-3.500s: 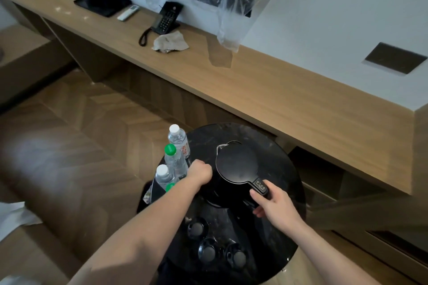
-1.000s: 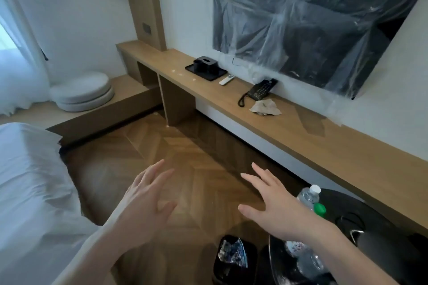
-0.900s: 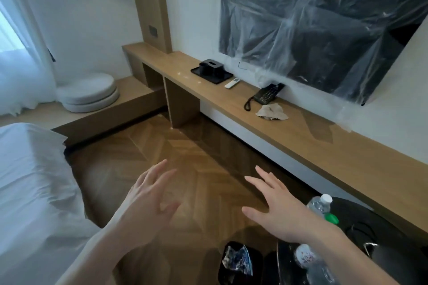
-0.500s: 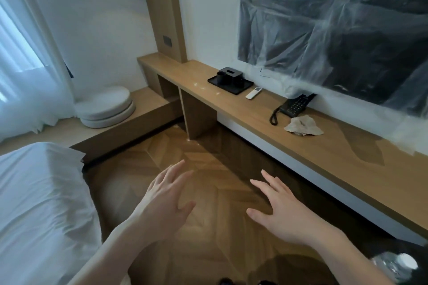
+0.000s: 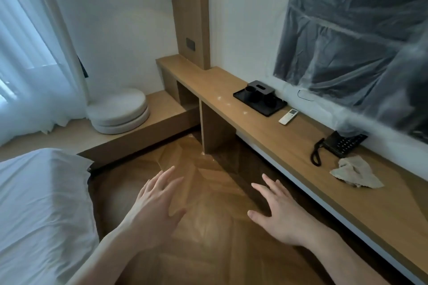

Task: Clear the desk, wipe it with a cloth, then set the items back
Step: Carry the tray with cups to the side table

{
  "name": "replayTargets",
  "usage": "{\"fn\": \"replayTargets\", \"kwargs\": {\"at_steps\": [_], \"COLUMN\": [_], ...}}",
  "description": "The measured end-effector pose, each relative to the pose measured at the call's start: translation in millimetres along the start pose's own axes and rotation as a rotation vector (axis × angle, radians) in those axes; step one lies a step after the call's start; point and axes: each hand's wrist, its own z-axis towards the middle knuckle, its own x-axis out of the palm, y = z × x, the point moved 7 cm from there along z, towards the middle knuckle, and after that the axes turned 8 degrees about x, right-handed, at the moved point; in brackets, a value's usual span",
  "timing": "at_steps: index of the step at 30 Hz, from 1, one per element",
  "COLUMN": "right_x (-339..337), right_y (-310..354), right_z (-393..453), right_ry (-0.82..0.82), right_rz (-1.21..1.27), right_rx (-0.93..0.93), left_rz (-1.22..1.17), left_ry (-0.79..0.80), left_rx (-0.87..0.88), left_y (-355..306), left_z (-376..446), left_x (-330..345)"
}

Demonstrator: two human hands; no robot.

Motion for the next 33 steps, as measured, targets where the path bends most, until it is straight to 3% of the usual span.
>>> {"fn": "replayTargets", "kwargs": {"at_steps": [7,13,23,33], "right_x": [-5.4,-23.3,-60.8,-136.7], "right_y": [57.9,94.1,76.5,34.7], "right_z": [113.1,170.1,261.1,423.2], "right_ry": [-0.016,-0.024,-0.044,-0.018], "right_rz": [0.014,0.082,0.192,0.252], "right_rx": [0.098,0.233,0.413,0.362], "left_rz": [0.043,0.070,0.041,0.061], "left_ry": [0.032,0.107,0.218,0.286], "left_rx": [-0.020,0.084,0.226,0.206], "left_y": [119.1,181.1,184.8,184.8], "left_z": [90.5,187.1,344.2,516.7], "left_x": [-19.6,-43.8,-33.7,-17.6]}}
